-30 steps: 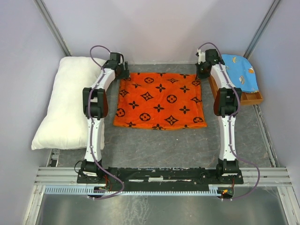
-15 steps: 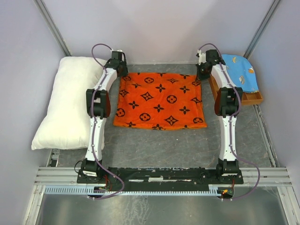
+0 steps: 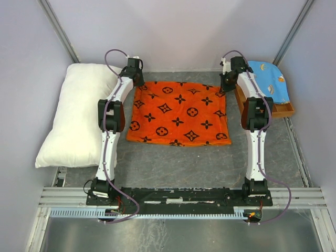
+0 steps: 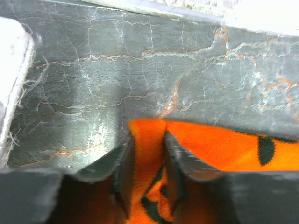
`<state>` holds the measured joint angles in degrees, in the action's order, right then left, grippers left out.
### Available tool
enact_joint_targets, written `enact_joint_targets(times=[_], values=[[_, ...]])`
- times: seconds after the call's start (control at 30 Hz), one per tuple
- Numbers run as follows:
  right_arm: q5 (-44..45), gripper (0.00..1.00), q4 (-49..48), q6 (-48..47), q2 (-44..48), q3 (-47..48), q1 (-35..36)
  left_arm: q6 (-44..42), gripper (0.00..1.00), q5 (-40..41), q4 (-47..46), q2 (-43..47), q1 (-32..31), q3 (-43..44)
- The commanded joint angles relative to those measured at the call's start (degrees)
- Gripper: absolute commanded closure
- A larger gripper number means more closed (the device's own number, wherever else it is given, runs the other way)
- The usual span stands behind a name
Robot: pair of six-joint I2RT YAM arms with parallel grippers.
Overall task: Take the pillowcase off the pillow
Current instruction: Fold the pillowcase at the center of the board.
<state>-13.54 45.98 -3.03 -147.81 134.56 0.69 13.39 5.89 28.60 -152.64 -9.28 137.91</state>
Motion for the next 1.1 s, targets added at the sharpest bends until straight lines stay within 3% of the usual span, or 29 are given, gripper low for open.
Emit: enact_joint_targets(times=[0.0,0.03,0.07,0.27,0.47,0.7,1.07], values=[[-0.3,0.99,2.9,0.2,4.1,-0.9,0.0,3.5,0.84,-0.1,8.6,-4.2,-0.3,1.5],[-0.1,0.99,2.7,0.3,4.4,-1.0,0.0,3.6,0.95,0.7,9.2,-4.2,-0.2,1.9],[0.1,0.99,2.6,0.4,4.6,-1.0,0.0,3.6,0.97,0.9,9.6,-4.0,-0.2,1.9],[0.9,0.99,-1.3,2.9,6.6,-1.4,-0.3,1.9,0.97,0.8,9.3,1.1,0.3,1.3],[-2.2,0.99,-8.3,9.2,9.6,0.6,-2.6,-1.1,0.97,-0.6,3.1,9.1,0.4,-0.7],[-2.3,0.99,-10.9,8.8,10.6,4.6,-3.3,-3.6,0.97,-0.8,-1.2,11.5,0.4,1.5],[0.8,0.99,-24.0,9.2,24.3,-16.2,-5.3,-6.0,0.97,1.2,-9.8,23.5,0.5,-13.1]])
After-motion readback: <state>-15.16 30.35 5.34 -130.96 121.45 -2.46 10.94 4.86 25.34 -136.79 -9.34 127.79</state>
